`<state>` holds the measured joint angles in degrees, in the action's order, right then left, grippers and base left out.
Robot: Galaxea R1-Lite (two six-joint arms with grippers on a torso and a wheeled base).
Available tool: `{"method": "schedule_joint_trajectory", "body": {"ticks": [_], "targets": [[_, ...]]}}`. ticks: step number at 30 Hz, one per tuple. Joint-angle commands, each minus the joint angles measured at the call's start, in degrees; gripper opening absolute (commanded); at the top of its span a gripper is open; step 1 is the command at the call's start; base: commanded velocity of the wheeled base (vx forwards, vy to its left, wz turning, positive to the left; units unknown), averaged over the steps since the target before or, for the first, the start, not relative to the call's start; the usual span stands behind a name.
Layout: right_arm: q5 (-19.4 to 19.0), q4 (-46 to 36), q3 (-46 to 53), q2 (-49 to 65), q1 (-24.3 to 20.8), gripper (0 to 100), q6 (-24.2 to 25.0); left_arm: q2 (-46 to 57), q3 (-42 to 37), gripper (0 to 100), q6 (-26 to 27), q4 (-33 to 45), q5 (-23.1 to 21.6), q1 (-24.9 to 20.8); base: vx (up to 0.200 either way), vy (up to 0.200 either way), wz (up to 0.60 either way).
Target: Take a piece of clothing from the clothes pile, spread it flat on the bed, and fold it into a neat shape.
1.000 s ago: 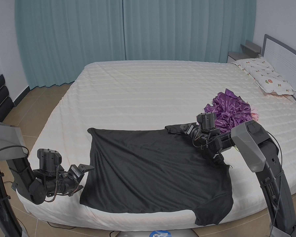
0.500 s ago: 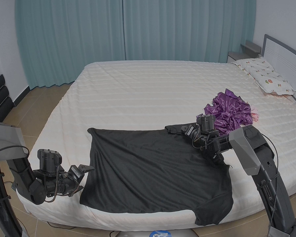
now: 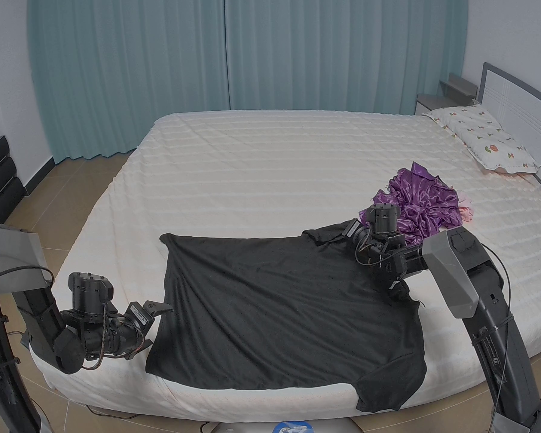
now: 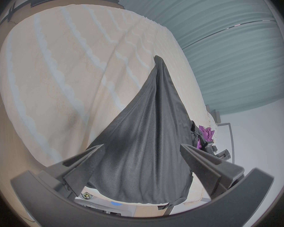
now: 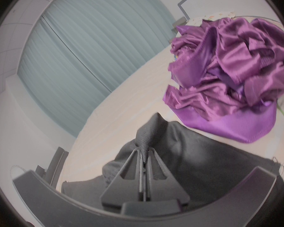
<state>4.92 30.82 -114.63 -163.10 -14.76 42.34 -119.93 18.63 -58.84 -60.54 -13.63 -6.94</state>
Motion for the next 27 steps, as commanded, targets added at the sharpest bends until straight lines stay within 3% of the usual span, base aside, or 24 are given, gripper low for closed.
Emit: {"method": "schedule_joint_trajectory", "body": {"ticks": [1,11,12,16,27], "targets": [[-0.1,3.5,0.0,1.0,0.1,0,-0.1,-0.2,0.0,100,0.0,0.0,0.0,0.0,0.000,0.000,0.00],[-1.4,12.7,0.0,0.9,-0.7,0,-0.2,-0.2,-0.1,100,0.0,0.0,0.0,0.0,0.000,0.000,0.00],[-1.7,12.9,0.0,0.9,-0.9,100,-0.2,-0.2,-0.1,100,0.0,0.0,0.0,0.0,0.000,0.000,0.00],[-3.3,14.4,0.0,-0.4,-1.7,100,-0.1,-0.2,-0.1,100,0.0,0.0,0.0,0.0,0.000,0.000,0.00],[-2.1,16.0,0.0,2.1,0.0,100,-0.4,-0.2,-0.2,100,0.2,0.0,0.0,0.0,0.000,0.000,0.00]]}}
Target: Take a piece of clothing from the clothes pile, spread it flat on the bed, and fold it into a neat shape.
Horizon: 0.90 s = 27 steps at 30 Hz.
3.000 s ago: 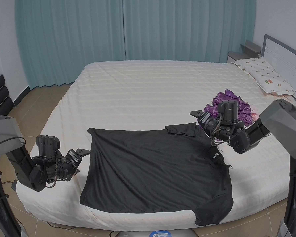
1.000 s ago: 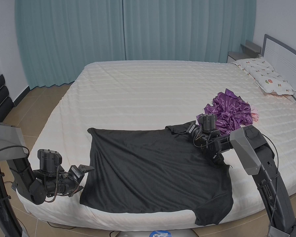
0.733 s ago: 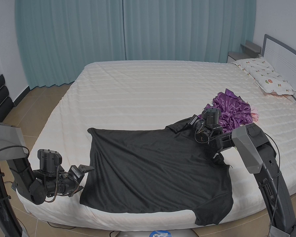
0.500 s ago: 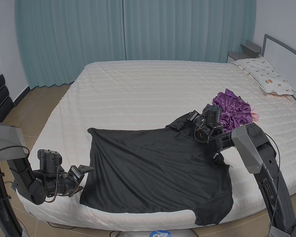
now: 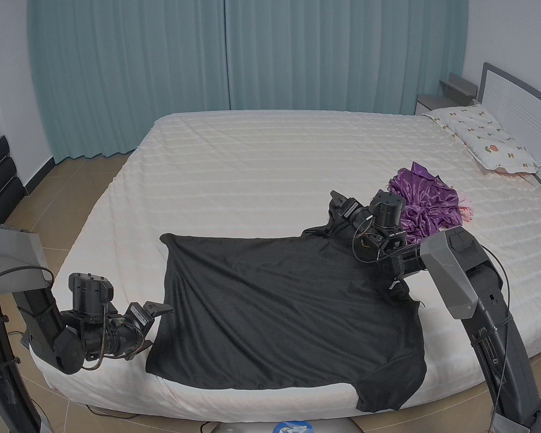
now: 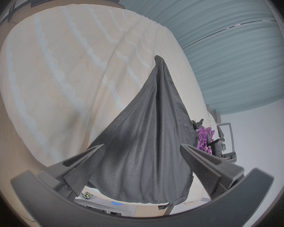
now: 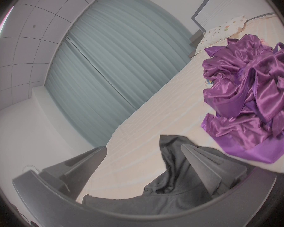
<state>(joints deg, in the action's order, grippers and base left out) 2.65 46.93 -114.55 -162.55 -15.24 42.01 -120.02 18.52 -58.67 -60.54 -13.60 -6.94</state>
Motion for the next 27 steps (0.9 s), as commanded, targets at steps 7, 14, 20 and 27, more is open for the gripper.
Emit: {"method": "schedule_joint_trajectory", "body": {"ticks": [7,14,20,27], "targets": [[0.4,1.5,13.3,10.0,1.4,100,-0.3,0.0,-3.4,100,0.3,-6.2,-0.1,0.0,0.000,0.000,0.00],[-0.3,3.6,30.1,18.8,1.9,100,-0.4,-1.3,-9.0,100,5.0,-16.3,-0.1,0.0,0.000,0.000,0.00],[-0.4,6.7,45.2,27.0,2.1,100,-0.3,-0.6,-11.0,100,8.0,-15.7,-0.2,0.0,0.000,0.000,0.00],[-3.8,14.2,64.4,35.8,2.4,100,-0.3,2.6,-12.2,100,9.1,-11.0,-0.1,-2.8,0.000,0.000,0.00]]}}
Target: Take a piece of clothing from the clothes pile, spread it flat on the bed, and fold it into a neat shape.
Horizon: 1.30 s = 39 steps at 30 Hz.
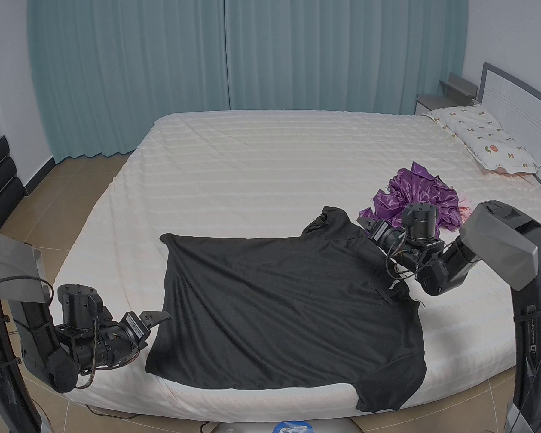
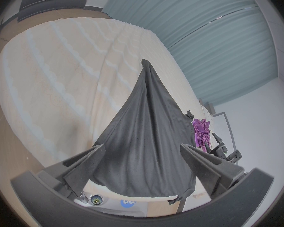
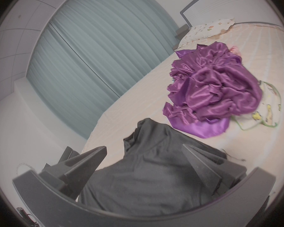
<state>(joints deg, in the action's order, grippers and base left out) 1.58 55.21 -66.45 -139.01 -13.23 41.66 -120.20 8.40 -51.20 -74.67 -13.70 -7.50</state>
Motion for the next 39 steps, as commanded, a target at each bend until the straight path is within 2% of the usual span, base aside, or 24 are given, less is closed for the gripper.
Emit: {"method": "schedule_joint_trajectory", "body": {"ticks": [1,4,7,8,9,10,11,12,14,16,20,22,23,26,29,32,39], "targets": [[-3.2,6.4,18.0,13.1,0.6,100,0.0,3.3,-2.0,100,1.6,3.9,0.0,-2.3,0.000,0.000,0.00],[-3.6,7.6,22.6,15.3,0.8,100,0.0,5.4,-1.7,100,1.6,6.4,0.0,-2.5,0.000,0.000,0.00],[-3.8,8.8,30.9,19.4,0.9,100,0.0,14.0,1.4,100,1.6,18.1,0.0,-2.5,0.000,0.000,0.00],[-3.8,8.8,31.5,19.7,0.9,100,0.0,14.7,1.9,100,1.6,19.4,0.0,-2.5,0.000,0.000,0.00],[-3.8,8.8,34.6,21.3,0.8,100,0.3,18.7,4.8,100,1.6,28.7,0.0,-2.5,0.000,0.000,0.00],[-3.8,8.8,36.5,22.2,0.7,100,0.4,21.1,7.2,100,1.6,34.9,0.0,-2.5,0.000,0.000,0.00],[-3.9,8.8,37.3,22.5,0.6,100,0.4,22.2,8.1,100,1.5,37.7,-0.1,-2.5,0.000,0.000,0.00],[-3.9,8.9,40.0,23.3,0.4,100,0.1,25.1,11.3,100,1.5,46.5,-0.3,-2.5,0.000,0.000,0.00],[-3.7,9.6,42.6,23.9,0.3,100,0.0,26.2,12.5,100,2.0,52.3,-0.8,-2.6,0.000,0.000,0.00],[-3.8,10.6,44.2,24.2,0.3,100,0.2,25.8,12.4,100,2.3,52.9,-1.0,-3.0,0.000,0.000,0.00],[-4.0,15.5,53.6,23.6,0.2,100,-0.7,21.6,10.3,100,5.3,52.4,-0.4,-3.6,0.000,0.000,0.00],[-5.8,17.5,56.5,23.3,0.3,100,-1.0,19.7,9.6,100,5.6,51.0,-0.5,-3.7,0.000,0.000,0.00],[-8.2,19.3,58.6,22.5,0.4,100,-1.0,17.8,9.3,100,5.6,48.7,-0.4,-3.7,0.000,0.000,0.00],[-10.0,22.9,61.8,21.3,0.6,100,-1.1,14.4,8.7,100,5.1,44.0,-0.4,-3.6,0.000,0.000,0.00],[-10.1,27.5,63.8,19.5,0.4,100,-1.2,10.2,8.1,100,5.0,39.0,0.2,-3.6,0.000,0.000,0.00],[-9.9,34.8,66.5,15.9,0.4,100,-1.3,5.2,7.6,100,4.2,33.6,4.5,-4.4,0.000,0.000,0.00],[-10.3,34.7,66.5,14.2,0.7,100,-0.5,3.7,7.8,100,4.0,32.8,6.3,-5.2,0.000,0.000,0.00]]}}
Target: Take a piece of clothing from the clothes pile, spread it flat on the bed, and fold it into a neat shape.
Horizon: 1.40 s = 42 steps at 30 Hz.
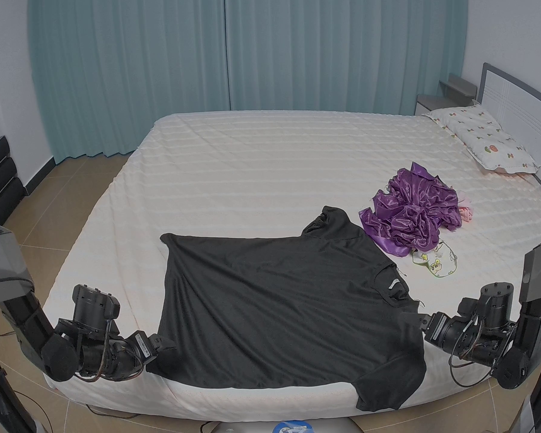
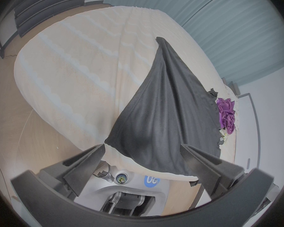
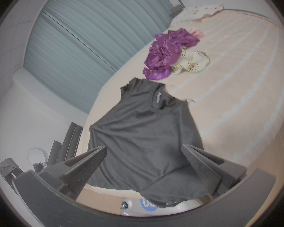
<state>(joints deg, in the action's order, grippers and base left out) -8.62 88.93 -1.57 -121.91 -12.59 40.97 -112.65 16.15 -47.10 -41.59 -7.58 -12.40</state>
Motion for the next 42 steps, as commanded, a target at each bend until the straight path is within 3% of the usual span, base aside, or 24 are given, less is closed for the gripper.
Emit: {"method": "schedule_joint_trajectory", "body": {"ticks": [1,10,30,36,38,39,42], "targets": [[0.0,0.9,1.6,-2.8,0.1,100,0.2,-4.1,0.2,100,-0.1,-0.4,0.2,-0.1,0.000,0.000,0.00],[0.0,0.9,1.6,-2.7,0.0,100,0.2,-8.0,0.5,100,-0.1,-6.0,2.1,-0.3,0.000,0.000,0.00],[0.3,0.9,1.6,-2.5,-0.1,100,0.2,-9.7,1.5,100,0.1,-6.2,5.2,-0.5,0.000,0.000,0.00],[0.3,0.9,1.6,-2.5,-0.1,100,0.2,-11.3,1.7,100,0.3,-6.3,7.9,-2.6,0.000,0.000,0.00],[0.4,0.9,1.6,-2.7,-0.2,100,0.1,-12.9,1.9,100,0.2,-7.3,10.8,-4.0,0.000,0.000,0.00],[0.4,0.9,1.6,-2.7,-0.2,100,0.1,-13.2,1.9,0,0.1,-7.9,11.4,-4.2,0.000,0.000,0.00],[0.4,0.9,1.6,-2.7,0.1,100,0.1,-13.1,1.2,0,0.2,-8.6,11.5,-4.4,0.000,0.000,0.00]]}}
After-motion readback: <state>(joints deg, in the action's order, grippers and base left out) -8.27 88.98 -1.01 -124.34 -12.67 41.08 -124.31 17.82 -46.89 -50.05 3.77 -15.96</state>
